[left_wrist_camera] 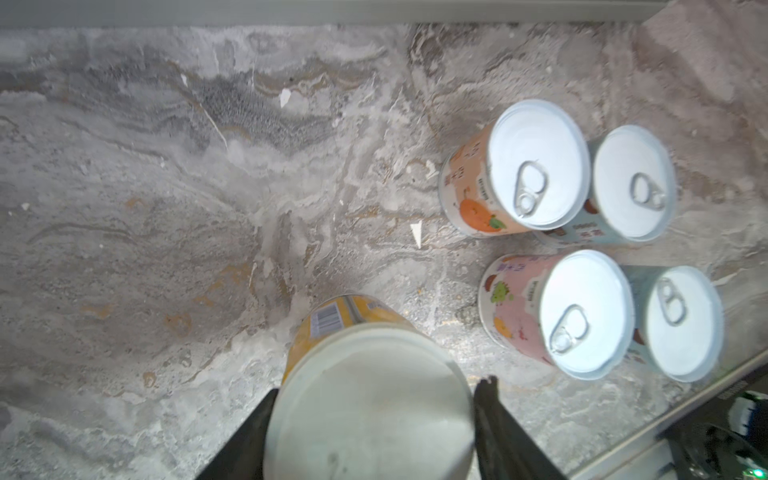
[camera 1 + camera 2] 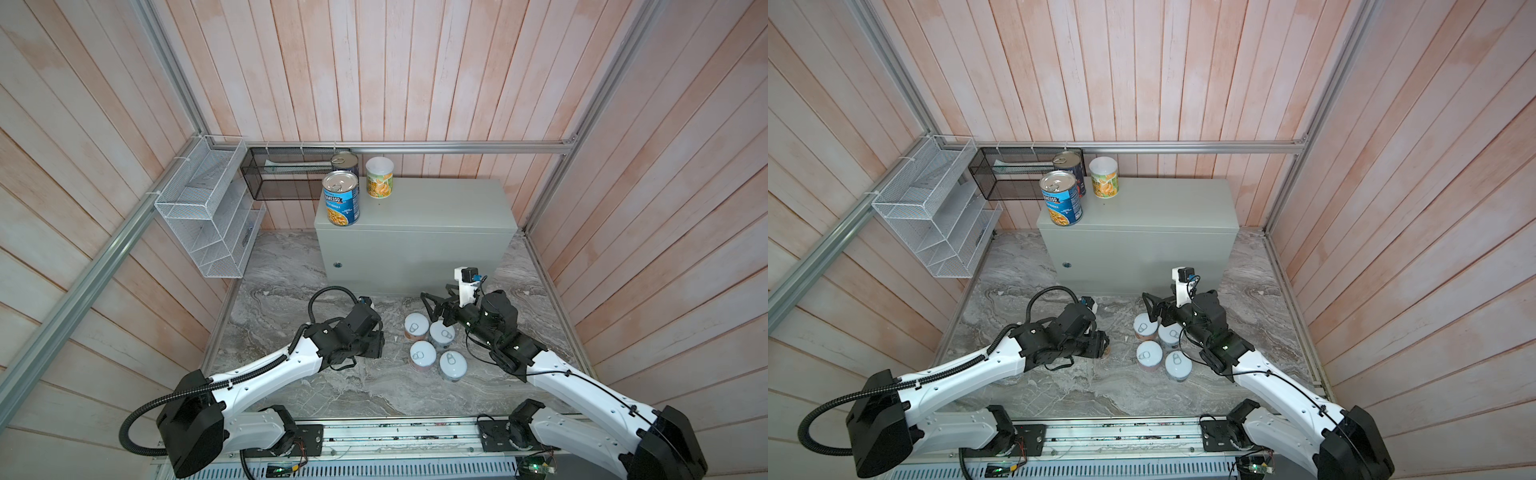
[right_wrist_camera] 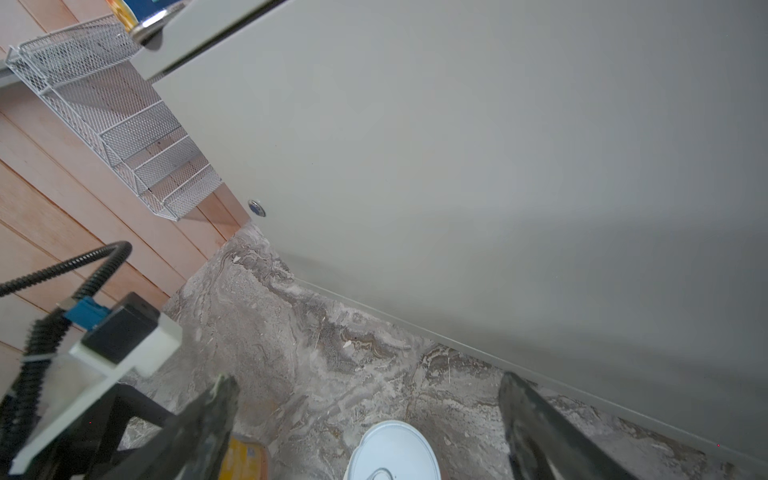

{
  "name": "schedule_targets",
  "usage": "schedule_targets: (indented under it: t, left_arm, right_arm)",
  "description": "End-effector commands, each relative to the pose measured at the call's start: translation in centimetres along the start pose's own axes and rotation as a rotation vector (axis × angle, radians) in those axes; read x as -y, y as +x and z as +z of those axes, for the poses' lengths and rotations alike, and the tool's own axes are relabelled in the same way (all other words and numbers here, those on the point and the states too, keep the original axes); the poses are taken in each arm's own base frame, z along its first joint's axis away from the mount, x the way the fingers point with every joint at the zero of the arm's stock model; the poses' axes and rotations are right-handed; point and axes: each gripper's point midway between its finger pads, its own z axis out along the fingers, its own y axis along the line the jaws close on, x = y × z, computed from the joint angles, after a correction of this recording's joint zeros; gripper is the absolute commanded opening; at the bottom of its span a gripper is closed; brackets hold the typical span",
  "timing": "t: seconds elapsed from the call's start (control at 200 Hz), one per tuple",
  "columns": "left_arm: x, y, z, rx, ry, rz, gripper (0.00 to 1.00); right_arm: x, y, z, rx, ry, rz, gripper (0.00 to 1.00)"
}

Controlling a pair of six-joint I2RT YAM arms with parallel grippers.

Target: Place and organize the canned foods onto the counter

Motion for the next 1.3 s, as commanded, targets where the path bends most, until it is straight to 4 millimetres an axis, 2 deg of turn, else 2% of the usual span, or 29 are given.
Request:
schedule_targets:
  t: [0.0, 0.345, 0.54, 0.96, 1.295]
  left_arm:
    - [0.5, -2.2, -1.3, 0.069, 0.002, 0.020, 0.45]
    - [1.3, -3.8, -1.7, 0.088, 0.044, 0.026, 0.44]
    - [1.3, -4.3, -1.6, 0.087, 0.067, 0.016, 0.43]
    - [1.7, -5.4, -2.0, 0.094, 0.127, -0.005, 0.43]
    - [2.6, -6.4, -3.0, 0.101, 0.176, 0.004, 0.43]
  right_arm:
    - [0.4, 0.7, -0.5, -0.011, 0.021, 0.001, 0.97]
    - [0.7, 3.0, -0.7, -0.075, 0.025, -0.015, 0.97]
    - [0.5, 3.7, -0.9, -0.082, 0.010, -0.016, 0.97]
    - [-1.9, 5.4, -1.0, -0.107, -0.072, -0.089, 0.97]
    - [-5.3, 6.5, -1.0, -0.116, -0.171, -0.188, 0.97]
